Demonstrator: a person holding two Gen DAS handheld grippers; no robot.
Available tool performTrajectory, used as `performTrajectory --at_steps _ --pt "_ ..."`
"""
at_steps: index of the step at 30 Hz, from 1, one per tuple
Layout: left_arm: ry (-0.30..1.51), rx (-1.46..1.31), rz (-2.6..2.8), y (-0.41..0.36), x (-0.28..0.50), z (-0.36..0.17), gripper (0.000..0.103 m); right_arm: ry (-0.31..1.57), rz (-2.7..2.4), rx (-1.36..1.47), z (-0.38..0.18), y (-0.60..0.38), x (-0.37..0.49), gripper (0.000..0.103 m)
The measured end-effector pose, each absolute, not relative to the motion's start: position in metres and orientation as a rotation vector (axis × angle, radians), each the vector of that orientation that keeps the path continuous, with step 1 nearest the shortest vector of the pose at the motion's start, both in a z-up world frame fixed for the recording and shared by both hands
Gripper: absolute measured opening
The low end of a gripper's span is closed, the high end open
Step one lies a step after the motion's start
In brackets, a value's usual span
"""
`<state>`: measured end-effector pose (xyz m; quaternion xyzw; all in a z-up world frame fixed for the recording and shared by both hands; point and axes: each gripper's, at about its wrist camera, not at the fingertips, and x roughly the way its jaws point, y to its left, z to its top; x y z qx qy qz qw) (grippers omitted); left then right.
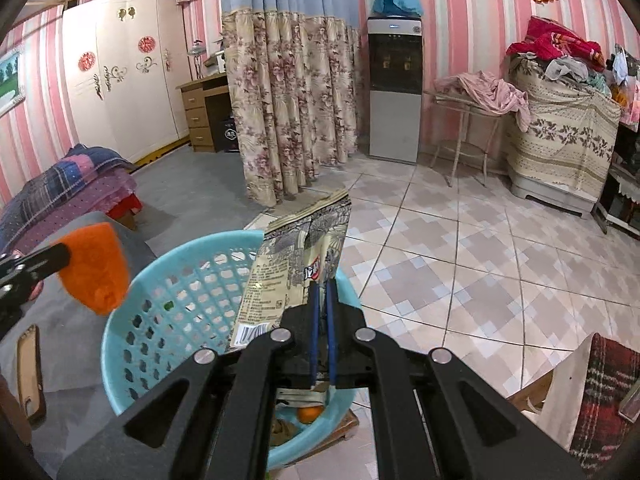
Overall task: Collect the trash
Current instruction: 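Carry the orange bag and printed wrapper over the light-blue basket with both tools, then open the left tool to drop the orange bag while the right tool releases the wrapper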
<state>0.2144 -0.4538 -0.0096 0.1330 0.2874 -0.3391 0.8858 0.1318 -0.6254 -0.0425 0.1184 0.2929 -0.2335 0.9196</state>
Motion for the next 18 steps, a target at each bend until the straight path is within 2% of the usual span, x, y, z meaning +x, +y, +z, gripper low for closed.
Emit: performTrajectory --at_steps 4,5,7,9,10,12,18 --pt "0.636 0.28 -0.7 -0.467 0.226 -0.024 0.0 0.599 -0.486 0.26 -0.045 -0.633 0.129 0.004" --pt "0.65 0.279 -0.704 -0.467 0.229 -0.027 0.004 0.599 -0.488 0.262 -0.046 -0.633 0.129 0.004" --pt "0.659 0.28 -0.681 -0.467 0.235 -0.03 0.018 0.602 -0.488 0.266 -0.046 -0.634 0.131 0.004" --pt "0.654 0.269 -0.658 -0.462 0.238 -0.03 0.043 0.605 -0.488 0.265 -0.047 -0.634 0.132 0.004" --pt "0.649 0.265 -0.642 -0.457 0.239 -0.03 0.049 0.607 -0.486 0.266 -0.048 -0.634 0.132 0.004" --pt "0.642 0.263 -0.607 -0.45 0.242 -0.028 0.07 0.611 -0.483 0.272 -0.049 -0.632 0.134 0.004" --pt "0.612 0.216 -0.517 -0.406 0.248 -0.017 0.085 0.624 -0.47 0.272 -0.053 -0.623 0.142 0.004"
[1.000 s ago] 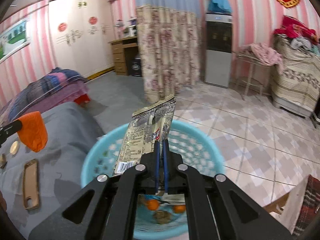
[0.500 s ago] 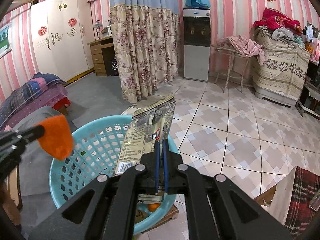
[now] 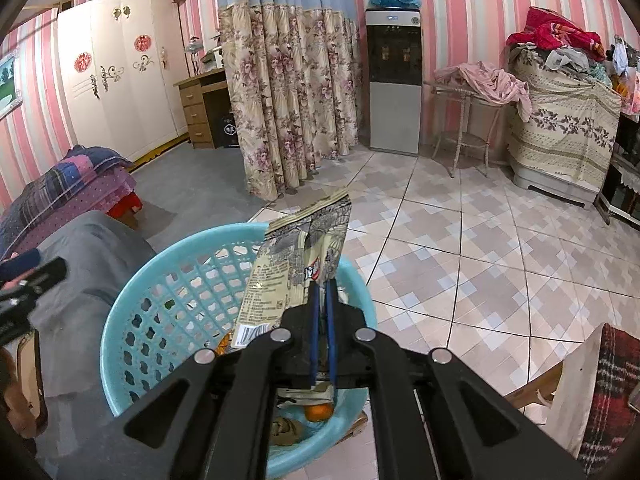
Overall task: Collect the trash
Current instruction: 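Open the left tool to drop the orange bag while the right tool releases the wrapper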
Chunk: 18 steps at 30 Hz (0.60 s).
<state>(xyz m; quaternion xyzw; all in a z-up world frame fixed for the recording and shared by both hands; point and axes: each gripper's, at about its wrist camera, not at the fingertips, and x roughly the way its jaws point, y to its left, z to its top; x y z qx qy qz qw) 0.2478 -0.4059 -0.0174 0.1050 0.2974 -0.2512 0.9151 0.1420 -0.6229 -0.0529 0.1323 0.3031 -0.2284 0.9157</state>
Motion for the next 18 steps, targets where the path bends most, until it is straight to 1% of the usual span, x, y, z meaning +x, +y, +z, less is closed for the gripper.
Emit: performTrajectory --at_steps 8,9,10,11,12,15,17,18 --pt "0.571 0.184 -0.412 -0.356 0.251 0.0 0.09 0.648 -0.455 0.271 -0.062 -0.597 0.162 0.007" --pt "0.565 0.18 -0.402 -0.35 0.25 0.002 0.092 0.65 -0.454 0.269 -0.062 -0.595 0.163 0.012" --pt "0.561 0.178 -0.394 -0.347 0.248 0.003 0.093 0.653 -0.459 0.266 -0.064 -0.591 0.165 0.031" --pt "0.558 0.175 -0.384 -0.342 0.246 0.004 0.094 0.644 -0.471 0.263 -0.064 -0.587 0.166 0.045" --pt "0.556 0.172 -0.378 -0.338 0.244 0.005 0.094 0.626 -0.478 0.263 -0.063 -0.584 0.166 0.066" --pt "0.551 0.166 -0.359 -0.322 0.238 0.008 0.094 0.63 -0.476 0.273 -0.065 -0.579 0.169 0.068" --pt "0.545 0.163 -0.344 -0.313 0.234 0.01 0.095 0.619 -0.472 0.287 -0.063 -0.575 0.169 0.076" --pt "0.544 0.159 -0.338 -0.308 0.233 0.011 0.095 0.609 -0.478 0.285 -0.06 -0.571 0.168 0.084"
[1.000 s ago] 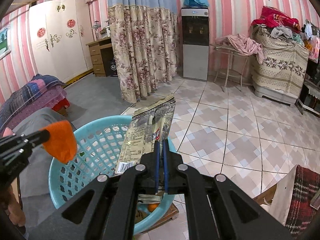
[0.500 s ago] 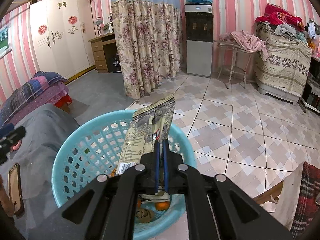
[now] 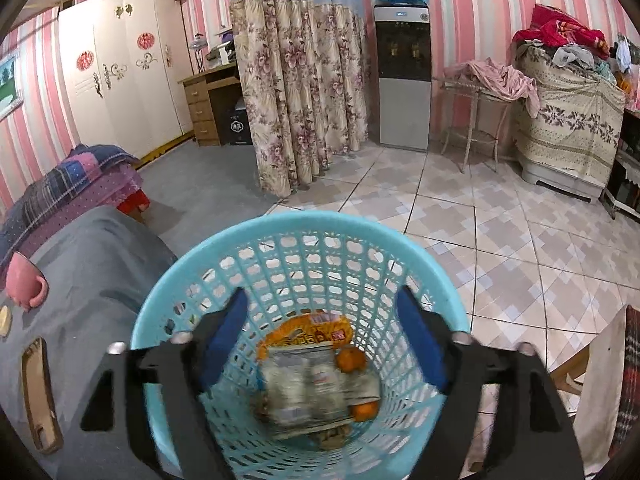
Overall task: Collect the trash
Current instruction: 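Open the left tool to drop the orange bag while the right tool releases the wrapper, then move both tools back over the table toward the cardboard tube and cream bowl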
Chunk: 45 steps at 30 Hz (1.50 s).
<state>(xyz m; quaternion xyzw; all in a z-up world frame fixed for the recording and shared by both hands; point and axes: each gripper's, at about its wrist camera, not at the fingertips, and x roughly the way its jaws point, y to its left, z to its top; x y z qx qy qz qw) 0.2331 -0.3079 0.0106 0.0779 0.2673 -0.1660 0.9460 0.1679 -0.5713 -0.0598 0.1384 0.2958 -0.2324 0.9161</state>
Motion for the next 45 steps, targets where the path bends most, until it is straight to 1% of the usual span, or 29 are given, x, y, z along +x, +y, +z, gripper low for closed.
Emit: performTrajectory --at_steps 1,3,5,6,11,15,25,33,40,45 --pt "0.544 0.152 -0.331 -0.301 0.231 0.011 0.096 0.595 -0.481 0.279 -0.057 -0.568 0.167 0.088" --pt "0.544 0.138 -0.318 -0.288 0.228 0.012 0.096 0.572 -0.481 0.267 -0.051 -0.56 0.165 0.089" --pt "0.542 0.131 -0.303 -0.277 0.226 0.013 0.096 0.551 -0.487 0.254 -0.047 -0.553 0.165 0.094" --pt "0.541 0.128 -0.295 -0.273 0.225 0.013 0.097 0.538 -0.491 0.241 -0.046 -0.547 0.164 0.098" --pt "0.536 0.095 -0.257 -0.24 0.221 0.015 0.097 0.525 -0.509 0.17 -0.039 -0.524 0.165 0.098" --pt "0.527 0.079 -0.224 -0.211 0.216 0.015 0.097 0.499 -0.494 0.165 -0.029 -0.509 0.163 0.098" --pt "0.556 0.036 -0.105 -0.12 0.203 -0.003 0.097 0.453 -0.438 0.12 -0.02 -0.451 0.166 0.098" --pt "0.605 0.015 0.007 -0.054 0.197 -0.027 0.097 0.504 -0.317 0.17 -0.027 -0.398 0.184 0.098" --pt "0.653 0.013 0.092 -0.015 0.205 -0.051 0.097 0.554 -0.212 0.216 -0.043 -0.353 0.2 0.098" --pt "0.663 -0.029 0.124 0.016 0.22 -0.056 0.097 0.536 -0.144 0.139 -0.047 -0.311 0.207 0.098"
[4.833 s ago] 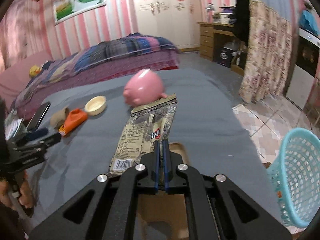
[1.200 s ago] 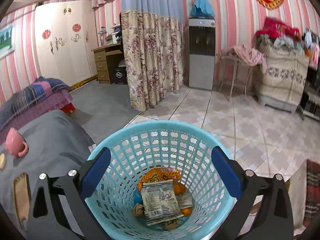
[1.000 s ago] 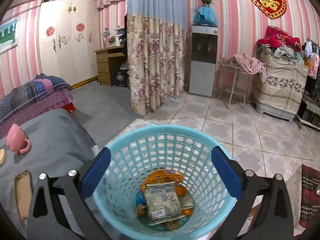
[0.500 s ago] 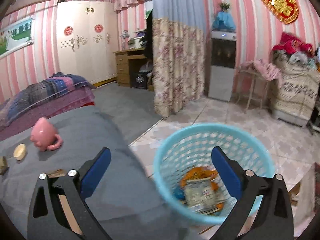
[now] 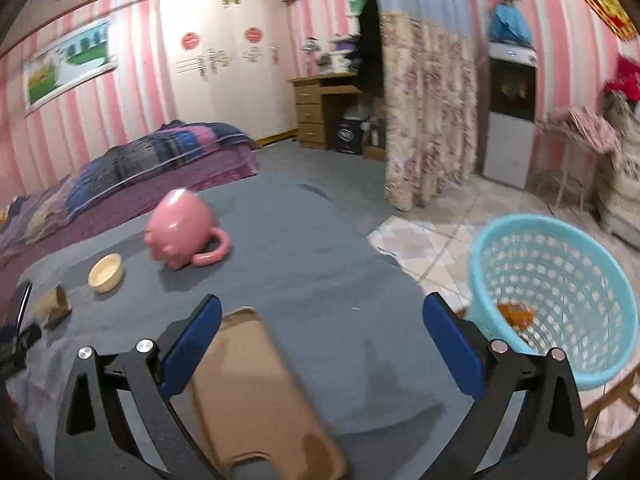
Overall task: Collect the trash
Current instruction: 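Move both tools back over the table toward the cardboard tube and cream bowl, then grasp the brown cardboard tube with the left tool while the right tool grasps the cream bowl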
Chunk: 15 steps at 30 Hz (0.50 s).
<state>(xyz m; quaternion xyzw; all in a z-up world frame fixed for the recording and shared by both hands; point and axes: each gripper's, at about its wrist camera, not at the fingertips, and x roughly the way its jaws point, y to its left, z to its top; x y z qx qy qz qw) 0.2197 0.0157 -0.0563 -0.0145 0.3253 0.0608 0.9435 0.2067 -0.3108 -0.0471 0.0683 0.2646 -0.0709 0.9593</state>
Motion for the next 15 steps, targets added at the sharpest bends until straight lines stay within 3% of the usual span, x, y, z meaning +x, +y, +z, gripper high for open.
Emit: performTrajectory --at_steps 12,13,15 --pt "0.769 -0.008 0.039 0.037 0.285 -0.072 0.095 0.599 -0.011 0.018 -0.056 -0.24 0.252 0.098" --pt "0.781 -0.001 0.033 0.036 0.288 -0.073 0.093 0.6 -0.008 0.017 -0.056 -0.238 0.253 0.098" --pt "0.808 -0.008 0.009 0.036 0.292 -0.077 0.075 0.604 0.01 0.011 -0.055 -0.229 0.261 0.098"
